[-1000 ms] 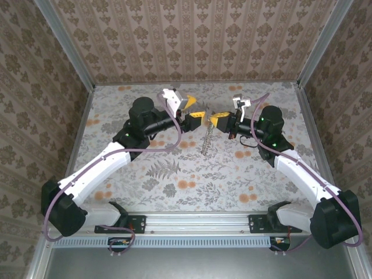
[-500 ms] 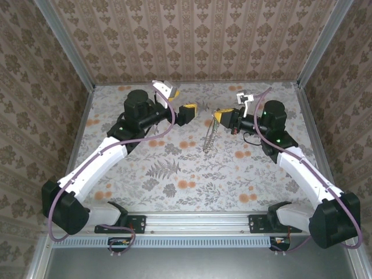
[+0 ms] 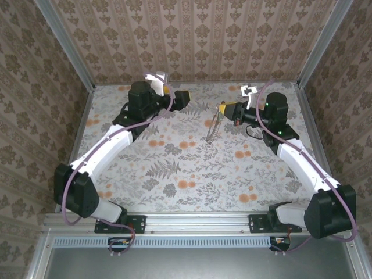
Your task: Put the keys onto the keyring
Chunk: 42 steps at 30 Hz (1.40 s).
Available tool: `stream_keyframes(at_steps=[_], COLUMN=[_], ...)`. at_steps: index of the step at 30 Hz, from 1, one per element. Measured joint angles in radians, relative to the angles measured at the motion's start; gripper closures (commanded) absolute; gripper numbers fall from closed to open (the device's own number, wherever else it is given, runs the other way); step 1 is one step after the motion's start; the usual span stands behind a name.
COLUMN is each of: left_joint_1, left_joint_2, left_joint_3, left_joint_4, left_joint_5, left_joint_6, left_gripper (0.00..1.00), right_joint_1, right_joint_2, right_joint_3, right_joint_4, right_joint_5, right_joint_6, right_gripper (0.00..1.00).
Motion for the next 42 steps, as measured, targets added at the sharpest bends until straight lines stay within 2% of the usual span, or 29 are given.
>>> stream_keyframes(at_steps=[5, 10, 23, 30, 35, 42], left_joint_1=[0.006, 0.008, 0.021, 0.073, 0.128, 0.135], left_joint_2=[0.020, 0.047, 0.120, 0.181, 0.223, 0.252], left_joint_3=[-0.006, -0.002, 0.089, 0.093, 0.093, 0.092], left_joint_4=[0.031, 0.070, 0.042, 0.118, 0.190, 0.281], left_joint_5=[-0.010, 0.028, 0.223, 0.332, 0.419, 0.532], left_joint_6=[-0.021, -0.024, -0.009, -0.069, -0.159, -0.267], left_gripper=[0.00, 0.00, 0.00, 0.03, 0.10, 0.32], right_joint_1=[-0.027, -0.048, -0.049, -0.049, -0.049, -0.049], right_joint_2=[0.005, 0.012, 0.032, 0.038, 0.037, 0.038], right_joint_3=[0.005, 0.005, 0.003, 0.003, -0.010, -0.055], right_joint_4=[-0.006, 0.010, 0.121, 0.172, 0.236, 0.310], right_joint_5=[-0.008, -0.027, -0.029, -0.021, -0.005, 0.025], right_joint_6=[0.006, 0.027, 0.106, 0.154, 0.187, 0.256], right_gripper=[1.00, 1.00, 1.00, 1.00, 1.00, 1.00])
